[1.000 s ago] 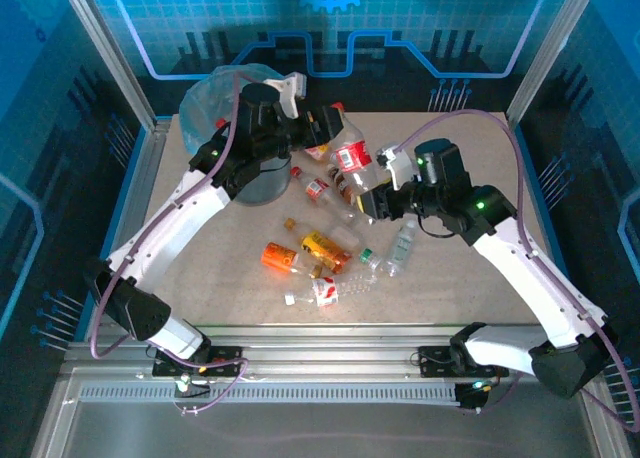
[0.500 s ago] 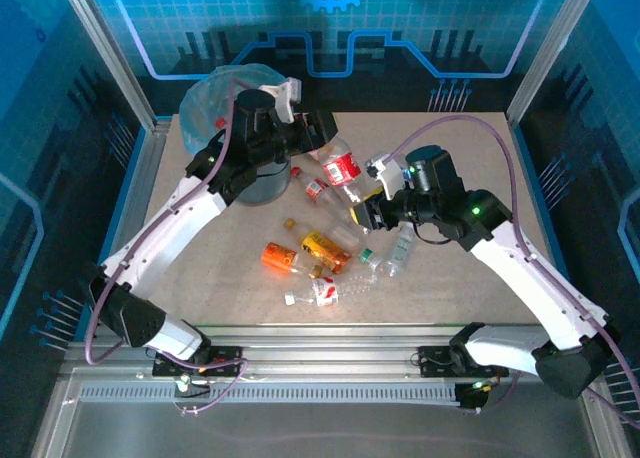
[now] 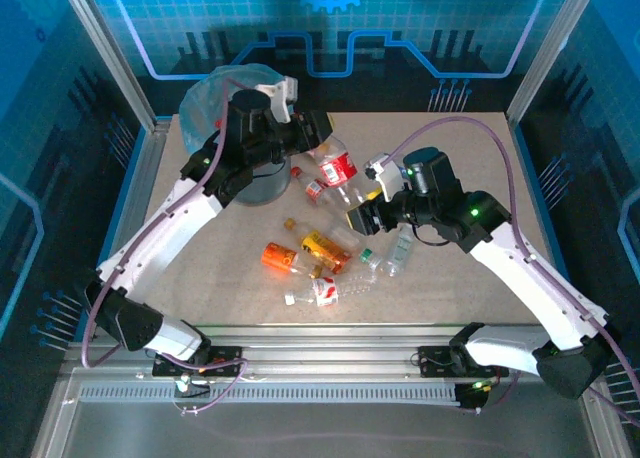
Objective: Put the plastic bottles in the bin
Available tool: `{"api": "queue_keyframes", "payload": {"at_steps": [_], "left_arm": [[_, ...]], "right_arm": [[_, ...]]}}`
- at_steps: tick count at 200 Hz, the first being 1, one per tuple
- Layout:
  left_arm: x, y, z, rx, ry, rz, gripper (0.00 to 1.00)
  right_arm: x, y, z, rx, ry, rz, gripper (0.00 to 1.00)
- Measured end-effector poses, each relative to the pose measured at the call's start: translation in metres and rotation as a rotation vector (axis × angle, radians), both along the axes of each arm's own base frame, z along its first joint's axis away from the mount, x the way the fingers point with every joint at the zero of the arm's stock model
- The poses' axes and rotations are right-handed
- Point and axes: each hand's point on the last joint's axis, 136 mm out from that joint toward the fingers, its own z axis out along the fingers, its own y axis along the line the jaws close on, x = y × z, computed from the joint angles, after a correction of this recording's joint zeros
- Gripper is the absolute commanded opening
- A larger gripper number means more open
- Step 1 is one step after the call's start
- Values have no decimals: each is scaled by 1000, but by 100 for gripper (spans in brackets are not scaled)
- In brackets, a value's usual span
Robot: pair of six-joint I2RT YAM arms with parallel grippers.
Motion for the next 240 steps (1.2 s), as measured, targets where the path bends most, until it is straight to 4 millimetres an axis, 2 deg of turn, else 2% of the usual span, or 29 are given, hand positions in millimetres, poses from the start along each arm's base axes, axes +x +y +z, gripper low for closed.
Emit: {"api": "queue_keyframes", "payload": {"at_steps": [18,37,71,92,133,153,173,208,240], "left_arm": [[5,13,4,10,-20,36,0],[14,33,8,22,-38,85,0],[33,82,26,67,-89,199,0],[41,117,54,109,-173,286,0],[43,180,130,221,-399,467,0],[49,200,149,278,-462,529,0],[65,215,145,326,-461,568,0],[106,233,99,418,-369,595,0],[126,236,68,501,-314,581,0]], "right_arm": [[1,-1,0,-5,-3,-11,83],[2,-1,6,0,-14,-18,85],[5,0,16,16,-42,-23,86],[6,1,23,27,-58,-22,86],[13,16,44,54,-93,2,84],[18,29,50,64,-102,24,84],[22,44,55,73,-104,48,84],[35,77,70,106,-113,80,84],[53,107,80,131,-113,91,84]]}}
